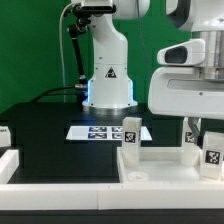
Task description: Assemble square table
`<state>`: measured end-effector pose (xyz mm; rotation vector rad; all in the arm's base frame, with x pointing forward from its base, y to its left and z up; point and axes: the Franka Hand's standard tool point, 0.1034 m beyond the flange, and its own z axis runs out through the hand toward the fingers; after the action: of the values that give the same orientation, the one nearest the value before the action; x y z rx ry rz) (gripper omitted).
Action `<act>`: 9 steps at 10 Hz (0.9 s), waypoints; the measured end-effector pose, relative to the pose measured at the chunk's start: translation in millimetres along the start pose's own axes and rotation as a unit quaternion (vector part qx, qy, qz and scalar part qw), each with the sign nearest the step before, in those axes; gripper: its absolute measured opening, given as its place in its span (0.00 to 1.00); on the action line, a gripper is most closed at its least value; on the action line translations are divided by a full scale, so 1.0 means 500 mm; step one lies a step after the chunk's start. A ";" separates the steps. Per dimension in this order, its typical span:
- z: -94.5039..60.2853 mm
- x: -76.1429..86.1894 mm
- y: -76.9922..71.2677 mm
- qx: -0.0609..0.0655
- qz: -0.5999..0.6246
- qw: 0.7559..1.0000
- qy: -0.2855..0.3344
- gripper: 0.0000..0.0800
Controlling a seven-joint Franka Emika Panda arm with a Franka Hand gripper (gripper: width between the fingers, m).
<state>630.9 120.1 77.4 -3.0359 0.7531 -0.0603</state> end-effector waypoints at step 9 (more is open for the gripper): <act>0.004 0.007 0.004 0.011 0.501 0.864 -0.058 0.36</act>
Offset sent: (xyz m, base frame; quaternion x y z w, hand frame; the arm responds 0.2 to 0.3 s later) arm 0.0119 0.0183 0.0009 0.0650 -0.0800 0.4043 0.9088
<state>632.9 116.6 75.5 -2.2025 2.1242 0.1249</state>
